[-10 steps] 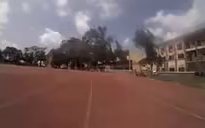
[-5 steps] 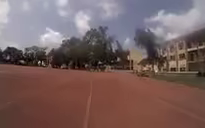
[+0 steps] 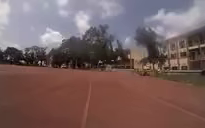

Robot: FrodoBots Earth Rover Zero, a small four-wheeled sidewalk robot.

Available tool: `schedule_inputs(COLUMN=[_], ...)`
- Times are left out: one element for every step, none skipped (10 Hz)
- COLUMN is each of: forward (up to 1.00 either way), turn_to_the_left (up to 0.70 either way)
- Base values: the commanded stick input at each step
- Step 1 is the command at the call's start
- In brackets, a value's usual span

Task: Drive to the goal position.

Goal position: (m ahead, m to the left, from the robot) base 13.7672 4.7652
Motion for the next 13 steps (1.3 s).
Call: schedule_inputs(forward=[0.70,0.70,0.70,0.70,0.70,0.70,0.70,0.70,0.70,0.70,0.70,0.70,0.70], turn_to_the_left=[0.00,0.00,0.00,0.00,0.00,0.00,0.00,0.00,0.00,0.00,0.00,0.00,0.00])
